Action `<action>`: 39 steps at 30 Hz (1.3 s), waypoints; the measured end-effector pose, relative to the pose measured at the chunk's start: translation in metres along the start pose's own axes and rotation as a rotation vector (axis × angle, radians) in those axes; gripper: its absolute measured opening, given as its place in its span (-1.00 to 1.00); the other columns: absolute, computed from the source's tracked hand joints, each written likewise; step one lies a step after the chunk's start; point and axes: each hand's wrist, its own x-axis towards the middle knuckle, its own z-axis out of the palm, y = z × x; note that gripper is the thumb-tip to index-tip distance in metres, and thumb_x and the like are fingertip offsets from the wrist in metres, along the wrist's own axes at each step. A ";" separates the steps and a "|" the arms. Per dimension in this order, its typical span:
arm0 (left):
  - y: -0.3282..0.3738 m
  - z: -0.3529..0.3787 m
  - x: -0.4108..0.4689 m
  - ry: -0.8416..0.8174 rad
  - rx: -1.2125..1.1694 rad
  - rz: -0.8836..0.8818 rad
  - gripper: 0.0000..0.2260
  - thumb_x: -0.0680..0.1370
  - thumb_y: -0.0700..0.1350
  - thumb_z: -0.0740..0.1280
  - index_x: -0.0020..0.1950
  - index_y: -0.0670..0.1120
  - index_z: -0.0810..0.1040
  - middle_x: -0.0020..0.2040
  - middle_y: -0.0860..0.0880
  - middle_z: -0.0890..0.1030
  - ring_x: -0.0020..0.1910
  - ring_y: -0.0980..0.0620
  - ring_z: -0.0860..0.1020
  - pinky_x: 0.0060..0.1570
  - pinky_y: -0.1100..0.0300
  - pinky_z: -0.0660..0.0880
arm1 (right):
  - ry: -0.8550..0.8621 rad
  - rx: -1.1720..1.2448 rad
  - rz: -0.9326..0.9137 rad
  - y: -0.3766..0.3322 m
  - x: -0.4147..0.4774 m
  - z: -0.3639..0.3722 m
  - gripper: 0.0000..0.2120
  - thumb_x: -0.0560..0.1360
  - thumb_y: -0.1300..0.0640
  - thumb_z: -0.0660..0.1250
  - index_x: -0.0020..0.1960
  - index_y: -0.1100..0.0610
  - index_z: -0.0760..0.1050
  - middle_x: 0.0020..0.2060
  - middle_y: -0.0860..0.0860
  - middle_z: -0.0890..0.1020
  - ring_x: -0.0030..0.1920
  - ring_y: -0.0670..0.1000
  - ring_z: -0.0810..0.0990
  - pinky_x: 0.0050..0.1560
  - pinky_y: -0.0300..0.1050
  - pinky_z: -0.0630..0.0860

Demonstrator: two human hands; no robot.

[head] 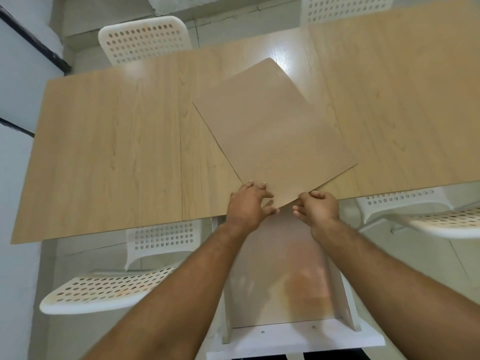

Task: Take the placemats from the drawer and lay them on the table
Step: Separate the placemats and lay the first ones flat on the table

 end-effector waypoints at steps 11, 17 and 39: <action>0.023 -0.007 -0.013 0.494 -0.012 0.281 -0.80 0.63 -0.03 0.23 -0.03 -0.04 0.62 -0.09 0.02 0.63 -0.05 -0.05 0.55 -0.05 -0.09 0.47 | -0.480 0.352 0.248 -0.025 -0.028 0.009 -0.50 0.56 -0.20 0.33 0.26 0.19 0.47 0.02 0.16 0.68 -0.08 0.09 0.72 -0.21 -0.04 0.64; 0.034 0.001 -0.027 0.513 -0.174 0.436 -0.76 0.62 0.08 0.23 0.13 -0.02 0.58 0.20 0.00 0.54 0.24 -0.01 0.47 0.18 -0.05 0.43 | -0.372 0.446 0.237 -0.066 -0.014 0.021 -0.68 0.67 0.15 0.17 0.29 0.31 0.51 0.14 0.20 0.66 0.06 0.19 0.67 0.00 0.11 0.63; -0.044 -0.067 0.044 0.300 -1.386 -0.722 -0.77 0.54 -0.32 0.35 0.15 -0.11 0.50 0.05 -0.14 0.65 -0.10 -0.07 0.63 -0.08 -0.02 0.64 | -0.261 0.198 0.099 -0.058 0.000 -0.010 -0.89 0.62 0.28 0.27 0.11 0.26 0.54 -0.03 0.20 0.66 -0.09 0.19 0.65 -0.10 0.16 0.57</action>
